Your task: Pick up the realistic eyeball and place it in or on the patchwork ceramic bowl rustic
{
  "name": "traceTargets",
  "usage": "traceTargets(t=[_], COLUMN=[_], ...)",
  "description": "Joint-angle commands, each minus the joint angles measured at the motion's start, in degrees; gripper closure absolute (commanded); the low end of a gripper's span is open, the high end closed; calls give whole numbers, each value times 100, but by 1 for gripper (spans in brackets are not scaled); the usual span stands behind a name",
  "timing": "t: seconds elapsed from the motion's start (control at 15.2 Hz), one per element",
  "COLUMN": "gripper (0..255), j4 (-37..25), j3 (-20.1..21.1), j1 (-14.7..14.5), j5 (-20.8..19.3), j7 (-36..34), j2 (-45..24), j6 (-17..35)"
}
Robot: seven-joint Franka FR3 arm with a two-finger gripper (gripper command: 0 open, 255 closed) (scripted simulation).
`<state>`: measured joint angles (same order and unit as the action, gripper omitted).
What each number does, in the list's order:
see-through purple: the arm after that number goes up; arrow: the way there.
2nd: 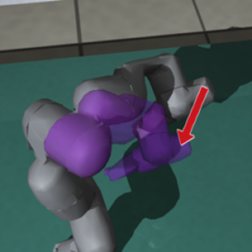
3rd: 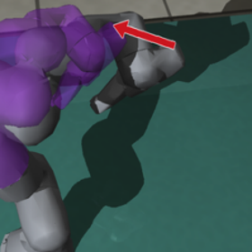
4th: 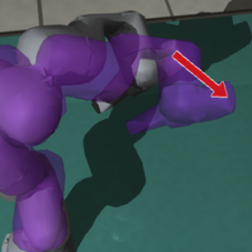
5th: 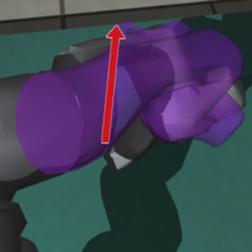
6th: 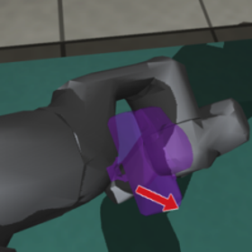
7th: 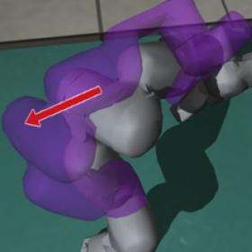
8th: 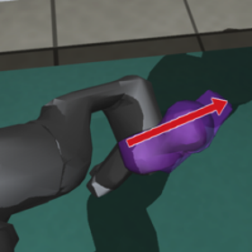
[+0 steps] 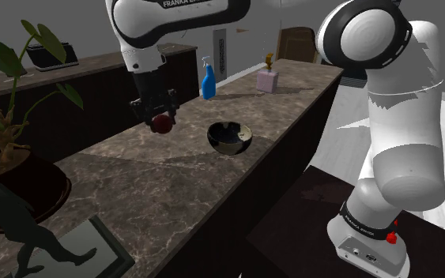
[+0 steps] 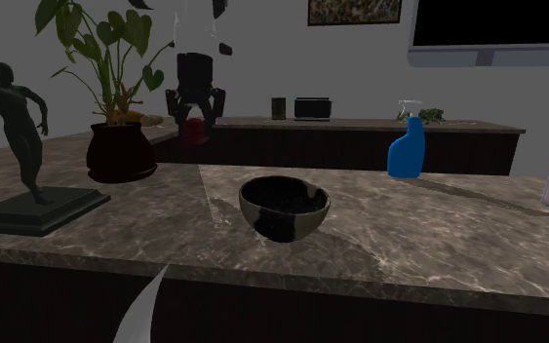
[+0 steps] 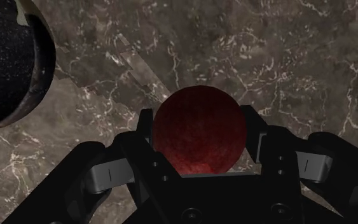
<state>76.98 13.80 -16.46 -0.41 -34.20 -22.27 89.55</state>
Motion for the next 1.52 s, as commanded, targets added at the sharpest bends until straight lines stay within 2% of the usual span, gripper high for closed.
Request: traceTargets(t=[0.0,0.07,0.4,0.79,1.25,1.45], gripper=[255,255,255,255,255,255], j4=[-214,-231,1157,2374,3382,3590], j3=[4,4,-139,-421,-857,-856], j1=[-17,-18,435,865,1286,1283], j5=[-7,-7,163,263,214,213], j7=[-18,-19,539,1262,2125,2128], j2=[-34,-35,958,1912,2771,2750], j6=[-180,-197,189,435,561,790])
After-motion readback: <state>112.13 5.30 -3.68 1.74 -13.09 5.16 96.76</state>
